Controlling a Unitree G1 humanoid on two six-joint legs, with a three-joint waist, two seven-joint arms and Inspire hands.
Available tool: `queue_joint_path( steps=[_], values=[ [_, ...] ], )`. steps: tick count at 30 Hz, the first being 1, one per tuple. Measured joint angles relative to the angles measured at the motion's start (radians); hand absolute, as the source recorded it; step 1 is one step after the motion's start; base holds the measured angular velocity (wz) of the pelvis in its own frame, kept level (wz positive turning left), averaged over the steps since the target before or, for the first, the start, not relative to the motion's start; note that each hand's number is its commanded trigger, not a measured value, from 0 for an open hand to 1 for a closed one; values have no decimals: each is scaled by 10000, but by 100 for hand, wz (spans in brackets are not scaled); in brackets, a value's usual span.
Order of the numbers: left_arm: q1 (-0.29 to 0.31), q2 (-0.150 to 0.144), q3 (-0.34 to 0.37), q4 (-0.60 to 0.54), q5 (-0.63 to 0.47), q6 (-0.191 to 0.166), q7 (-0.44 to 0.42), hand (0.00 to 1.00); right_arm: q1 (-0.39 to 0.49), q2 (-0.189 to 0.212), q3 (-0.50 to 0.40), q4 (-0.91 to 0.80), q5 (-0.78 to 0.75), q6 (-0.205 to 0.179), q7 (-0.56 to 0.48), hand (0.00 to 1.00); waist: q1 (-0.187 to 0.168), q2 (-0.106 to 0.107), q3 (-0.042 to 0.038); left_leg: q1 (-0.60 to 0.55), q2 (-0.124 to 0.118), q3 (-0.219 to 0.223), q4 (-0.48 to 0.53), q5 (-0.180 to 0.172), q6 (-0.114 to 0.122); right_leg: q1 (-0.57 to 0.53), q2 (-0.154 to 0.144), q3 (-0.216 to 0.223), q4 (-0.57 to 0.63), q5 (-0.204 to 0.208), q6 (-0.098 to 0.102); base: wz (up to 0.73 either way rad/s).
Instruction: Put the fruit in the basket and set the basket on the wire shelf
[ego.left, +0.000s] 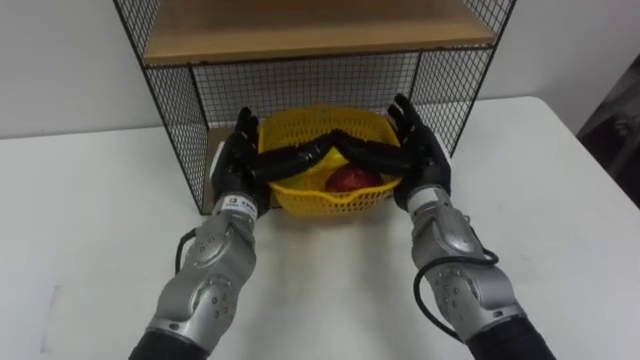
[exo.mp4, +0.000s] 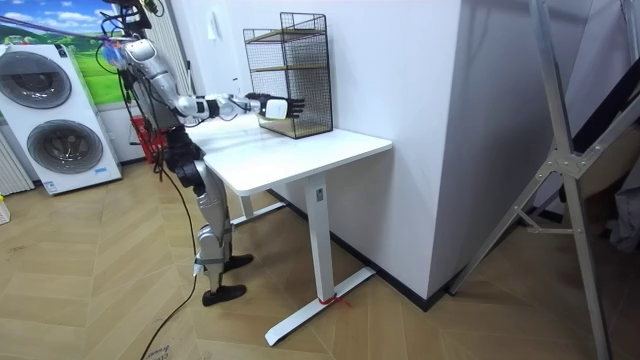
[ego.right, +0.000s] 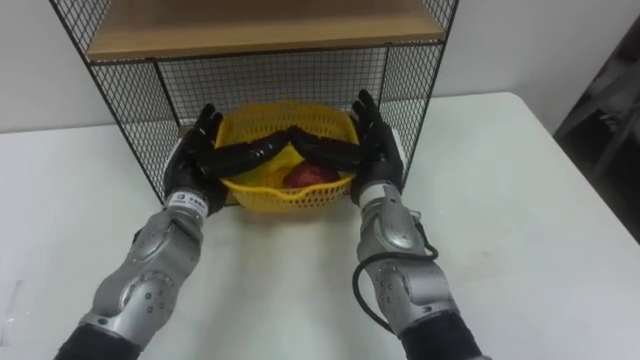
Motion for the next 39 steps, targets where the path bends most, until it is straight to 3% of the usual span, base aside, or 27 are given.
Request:
queue_joint_path(
  steps=[3,5,9,13,20,28,33,39],
  values=[
    [-412,-111,248,10,37,113,170,0,-472,24,-71,331,18,43,-65,0,-10,11,-5,194,-4,1,-86,36,-19,194,7,1,-93,33,-7,0],
    [-441,-188,385,8,21,228,207,0,-621,79,-245,456,73,267,-115,0,-4,46,-32,285,1,-4,-178,59,-73,254,5,-2,-136,36,24,0],
    [-530,-406,752,262,-3,792,468,0,-886,203,-632,856,98,649,-126,0,-9,169,-118,299,2,-3,-174,59,-74,256,7,14,-112,35,22,0],
    [-1078,-506,1060,878,-57,1045,559,0,-1525,215,-925,1722,344,943,-118,0,-1,161,-113,264,3,-6,-176,70,-63,231,10,-4,-113,65,-26,0],
    [-1758,-523,1226,1622,-38,1143,626,0,-2279,261,-1119,2501,314,1037,-112,0,48,128,-93,261,10,23,-197,62,-76,194,-7,1,-110,67,-28,-1],
    [-2800,-467,1461,2486,143,1528,782,0,-3047,376,-1488,3273,336,1353,-217,0,204,76,-60,227,10,97,-332,153,-29,70,-15,60,-99,110,-43,-2],
    [-2919,-403,1554,2585,270,1860,685,0,-3719,355,-1791,3904,321,1715,-142,0,216,79,-62,169,10,173,-337,156,-24,-55,-50,27,29,100,-50,-1],
    [-3022,-312,1772,3038,352,2411,494,0,-3828,364,-2057,4223,290,1958,98,0,216,126,-92,161,-3,195,-324,156,-23,-47,-57,-3,27,98,-47,0]
  ],
)
